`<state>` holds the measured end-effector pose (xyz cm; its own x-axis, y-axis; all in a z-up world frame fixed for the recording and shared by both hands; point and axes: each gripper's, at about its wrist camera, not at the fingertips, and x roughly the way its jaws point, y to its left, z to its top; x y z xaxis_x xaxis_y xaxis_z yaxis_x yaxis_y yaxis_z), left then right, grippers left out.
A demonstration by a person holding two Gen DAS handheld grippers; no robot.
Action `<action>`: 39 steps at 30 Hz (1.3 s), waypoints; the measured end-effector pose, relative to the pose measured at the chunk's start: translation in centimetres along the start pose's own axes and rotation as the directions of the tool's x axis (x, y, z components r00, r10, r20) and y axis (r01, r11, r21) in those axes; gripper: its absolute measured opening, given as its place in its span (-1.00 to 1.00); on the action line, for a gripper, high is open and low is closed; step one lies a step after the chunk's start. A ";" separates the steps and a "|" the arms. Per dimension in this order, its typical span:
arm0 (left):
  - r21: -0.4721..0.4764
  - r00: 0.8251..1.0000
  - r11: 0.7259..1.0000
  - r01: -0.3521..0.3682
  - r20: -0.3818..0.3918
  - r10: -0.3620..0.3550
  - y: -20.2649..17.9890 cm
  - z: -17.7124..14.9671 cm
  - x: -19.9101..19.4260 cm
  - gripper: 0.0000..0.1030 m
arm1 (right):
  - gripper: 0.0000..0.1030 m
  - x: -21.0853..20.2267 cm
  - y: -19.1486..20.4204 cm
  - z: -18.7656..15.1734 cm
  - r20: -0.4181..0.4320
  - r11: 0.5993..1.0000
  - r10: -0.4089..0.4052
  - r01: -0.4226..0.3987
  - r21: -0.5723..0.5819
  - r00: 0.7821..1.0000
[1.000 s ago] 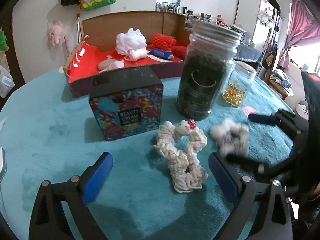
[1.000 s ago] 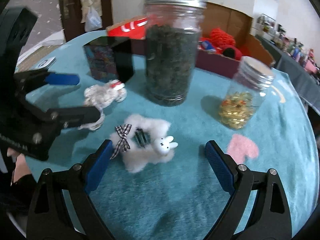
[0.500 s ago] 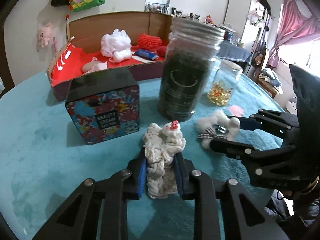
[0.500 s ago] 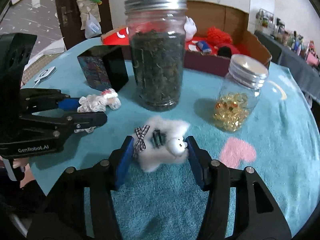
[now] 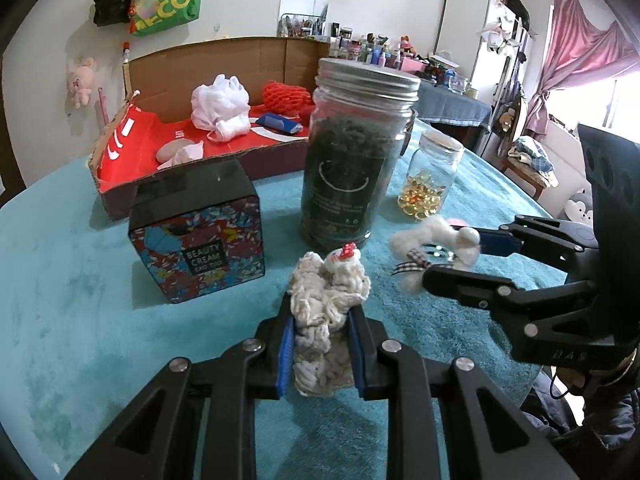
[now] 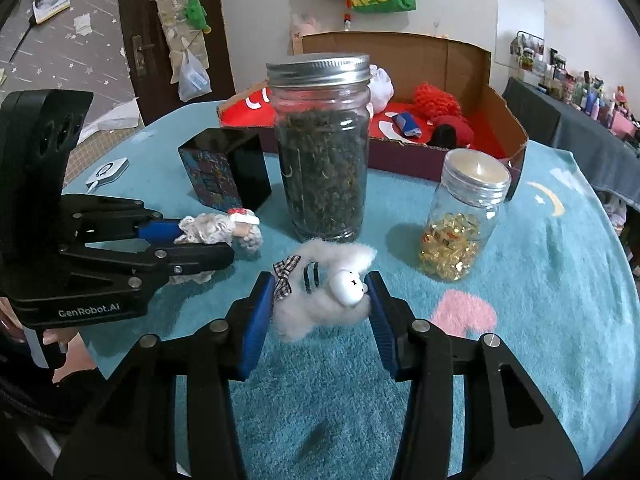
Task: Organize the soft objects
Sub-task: 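Carry the rope toy and plush bunny over the cardboard box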
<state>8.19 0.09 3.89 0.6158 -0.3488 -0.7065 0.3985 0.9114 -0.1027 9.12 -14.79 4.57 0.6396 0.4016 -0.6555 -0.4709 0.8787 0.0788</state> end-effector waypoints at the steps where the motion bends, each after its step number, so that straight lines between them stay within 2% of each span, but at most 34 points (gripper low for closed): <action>1: -0.001 1.000 1.000 -0.006 0.000 0.006 0.1 -0.1 -0.1 -0.52 | -0.14 -0.1 -0.1 -0.1 0.000 1.000 -0.003 0.003 0.002 1.000; 13: -0.050 0.997 0.996 -0.076 -0.001 0.076 3.2 -1.2 -1.3 -0.52 | -0.15 -0.9 -2.7 -1.4 -0.024 0.998 -0.040 0.042 0.056 0.999; 27: -0.114 0.984 0.978 -0.176 -0.017 0.175 8.5 -1.7 -2.7 -0.52 | -0.14 -1.8 -6.8 -1.8 -0.036 0.986 -0.081 0.085 0.145 0.996; 33: -0.130 0.985 0.977 -0.171 -0.030 0.168 10.4 -1.0 -2.1 -0.52 | -0.14 -2.1 -8.7 -1.7 -0.046 0.978 -0.088 0.095 0.186 0.995; 39: -0.103 0.987 0.982 -0.157 -0.034 0.155 11.4 0.3 -1.6 -0.52 | -0.14 -2.6 -10.6 -1.2 -0.042 0.969 -0.089 0.096 0.228 0.995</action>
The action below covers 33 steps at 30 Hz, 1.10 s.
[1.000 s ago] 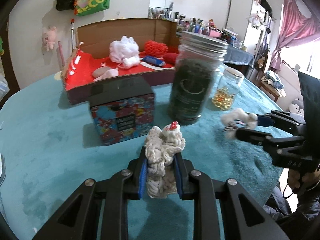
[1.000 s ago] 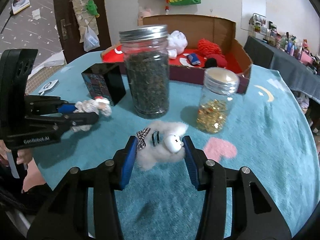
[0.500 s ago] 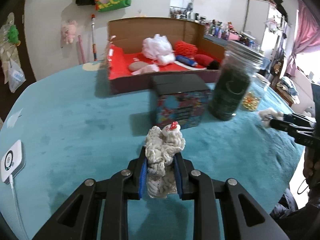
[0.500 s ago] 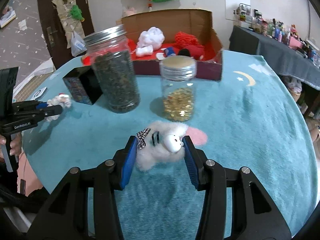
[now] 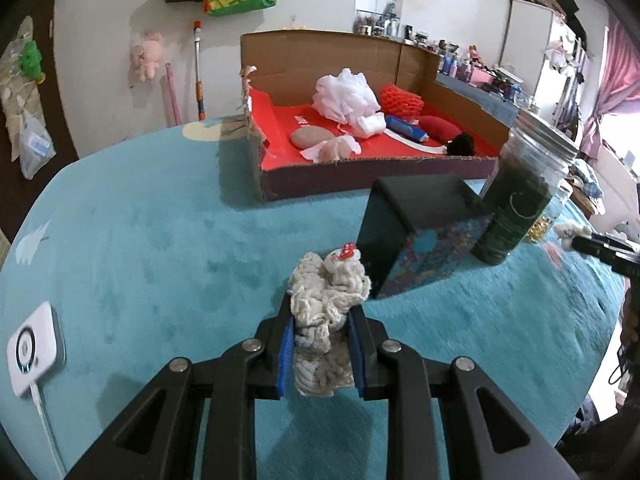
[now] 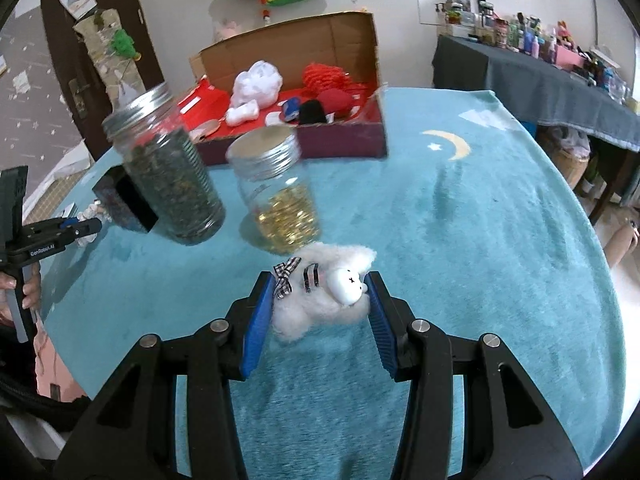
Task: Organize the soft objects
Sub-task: 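Carry the rope toy and plush bunny over the cardboard box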
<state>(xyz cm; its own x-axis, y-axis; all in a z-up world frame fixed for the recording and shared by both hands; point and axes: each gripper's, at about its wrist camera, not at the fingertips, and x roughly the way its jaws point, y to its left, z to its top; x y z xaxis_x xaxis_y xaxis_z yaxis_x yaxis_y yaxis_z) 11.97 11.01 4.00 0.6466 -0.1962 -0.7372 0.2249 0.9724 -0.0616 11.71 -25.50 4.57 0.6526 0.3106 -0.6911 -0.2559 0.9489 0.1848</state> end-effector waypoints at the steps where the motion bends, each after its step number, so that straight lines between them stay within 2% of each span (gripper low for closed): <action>1: 0.004 1.000 1.000 0.004 -0.003 -0.004 0.1 0.2 0.2 -0.52 | -0.14 -0.1 -0.4 0.3 0.003 1.000 0.004 -0.004 0.008 1.000; 8: 0.016 0.997 0.998 0.065 -0.036 -0.064 1.2 2.1 1.5 -0.52 | -0.14 0.2 -2.6 2.4 0.000 0.997 0.029 -0.029 0.074 1.000; 14: 0.016 0.989 0.994 0.111 -0.098 -0.109 2.1 3.7 3.0 -0.52 | -0.14 1.6 -4.8 4.1 -0.047 0.986 0.091 -0.083 0.148 0.995; 16: 0.011 0.986 0.992 0.126 -0.113 -0.124 2.5 4.2 3.2 -0.52 | -0.14 2.2 -5.7 4.8 -0.068 0.973 0.140 -0.125 0.192 0.988; 22: -0.013 0.971 0.983 0.181 -0.159 -0.180 3.4 5.9 3.6 -0.52 | -0.14 3.6 -7.4 6.7 -0.114 0.952 0.200 -0.166 0.258 0.973; 33: -0.003 0.951 0.969 0.249 -0.190 -0.245 3.3 8.7 3.1 -0.52 | -0.14 4.8 -6.9 9.9 -0.164 0.937 0.272 -0.222 0.268 0.948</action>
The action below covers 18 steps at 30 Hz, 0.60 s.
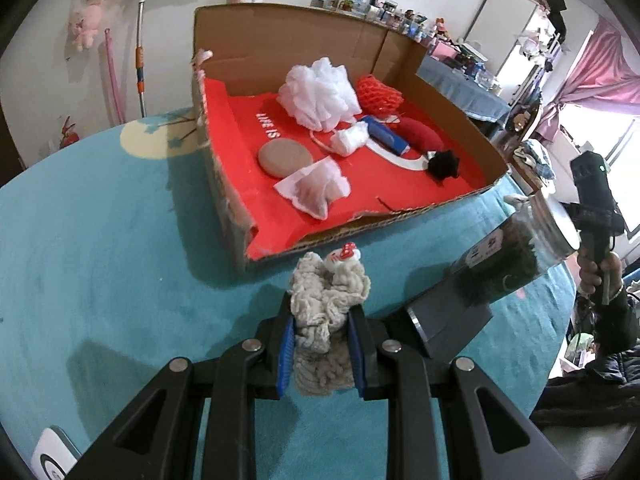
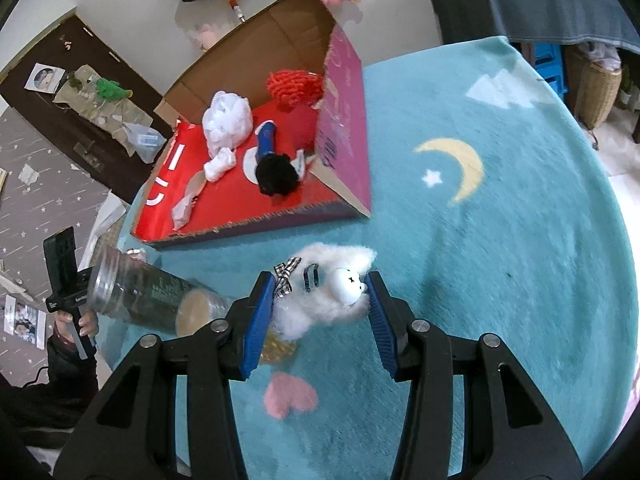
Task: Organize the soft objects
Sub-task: 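Carry the rope toy and plush bunny over the cardboard box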
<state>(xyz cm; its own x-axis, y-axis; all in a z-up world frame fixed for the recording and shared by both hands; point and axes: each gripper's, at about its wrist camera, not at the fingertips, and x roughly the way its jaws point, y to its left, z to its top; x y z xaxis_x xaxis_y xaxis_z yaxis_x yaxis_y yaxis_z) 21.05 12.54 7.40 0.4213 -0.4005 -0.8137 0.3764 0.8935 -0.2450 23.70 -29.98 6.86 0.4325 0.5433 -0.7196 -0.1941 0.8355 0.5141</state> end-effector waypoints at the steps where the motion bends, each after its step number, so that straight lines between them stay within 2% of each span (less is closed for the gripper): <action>1: 0.003 1.000 1.000 0.004 0.001 -0.004 0.0 0.1 -0.1 -0.52 | -0.14 0.1 0.1 0.2 -0.004 1.000 0.007 -0.007 0.000 1.000; 11: 0.047 0.999 0.998 0.034 0.019 -0.035 -1.9 2.1 -0.6 -0.52 | -0.14 1.1 2.8 1.7 -0.039 0.997 0.067 -0.069 -0.038 0.997; 18: 0.129 0.998 0.991 0.047 0.036 -0.052 -4.7 4.8 0.0 -0.52 | -0.14 2.2 6.2 2.9 -0.054 0.988 0.091 -0.097 -0.123 0.994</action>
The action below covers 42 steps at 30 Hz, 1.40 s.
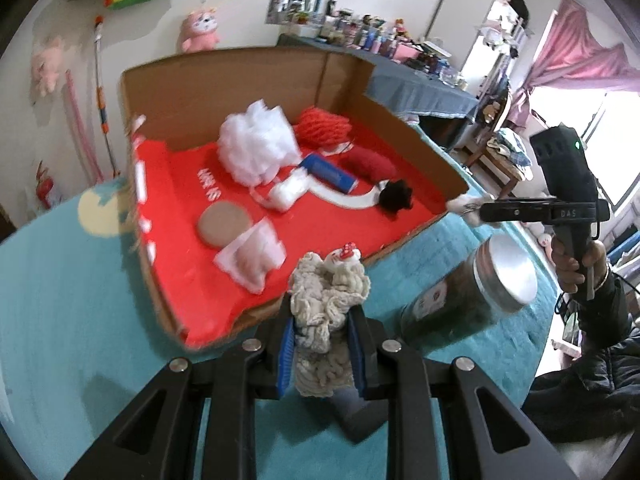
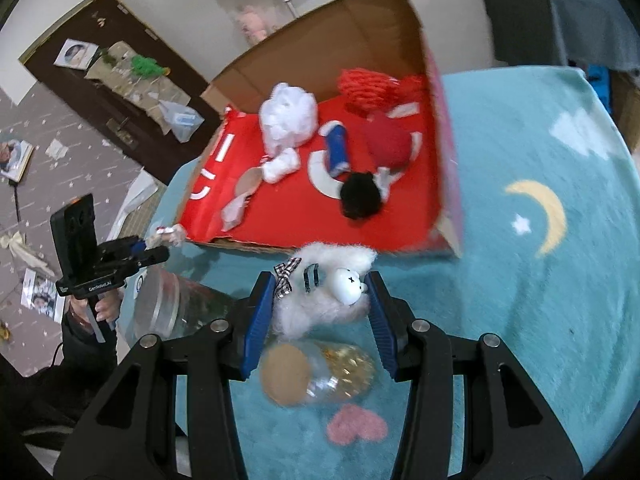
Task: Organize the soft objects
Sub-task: 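Carry the rope toy and plush bunny over the cardboard box, then open both tools to drop the rope toy and bunny into the box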
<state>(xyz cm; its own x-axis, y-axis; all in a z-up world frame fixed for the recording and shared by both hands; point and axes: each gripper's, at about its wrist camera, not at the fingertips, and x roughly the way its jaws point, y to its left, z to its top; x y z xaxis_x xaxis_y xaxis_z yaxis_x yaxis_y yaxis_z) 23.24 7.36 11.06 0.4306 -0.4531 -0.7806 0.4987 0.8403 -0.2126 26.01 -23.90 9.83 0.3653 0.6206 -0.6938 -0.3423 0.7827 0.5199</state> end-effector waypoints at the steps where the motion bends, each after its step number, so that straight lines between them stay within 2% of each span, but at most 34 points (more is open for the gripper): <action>1: 0.017 1.000 1.000 -0.001 0.001 0.001 -0.4 0.6 0.3 -0.52 | -0.14 0.2 0.3 0.2 0.001 1.000 0.000 0.000 -0.014 1.000; 7: 0.115 0.999 0.993 -0.030 -0.020 0.033 -2.2 3.2 2.9 -0.52 | -0.14 2.0 3.3 2.4 0.006 0.986 -0.015 0.015 -0.168 1.000; 12: 0.165 0.995 0.985 -0.054 -0.068 0.066 -2.6 5.0 5.7 -0.52 | -0.14 4.5 5.4 3.9 -0.016 0.940 -0.074 0.064 -0.336 0.997; 15: 0.214 0.991 0.974 -0.077 -0.095 0.099 -2.7 5.7 7.4 -0.52 | -0.14 6.2 5.6 4.6 -0.044 0.919 -0.109 0.084 -0.386 0.993; 27: 0.275 0.972 0.957 -0.094 -0.181 0.147 -2.6 6.9 11.6 -0.49 | -0.14 11.3 4.7 6.3 -0.163 0.883 -0.186 0.092 -0.461 0.969; 42: 0.281 0.961 0.952 -0.123 -0.206 0.185 -2.0 7.0 13.3 -0.39 | -0.10 13.5 4.3 6.4 -0.188 0.870 -0.242 0.127 -0.477 0.952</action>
<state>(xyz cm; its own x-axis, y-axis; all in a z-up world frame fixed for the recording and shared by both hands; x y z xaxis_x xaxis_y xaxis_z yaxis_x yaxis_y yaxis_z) 33.25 -2.48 5.21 0.3510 -0.2184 -0.9106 0.6329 0.7720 0.0588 35.05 -11.79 5.91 0.2679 0.3920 -0.8801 -0.6640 0.7370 0.1262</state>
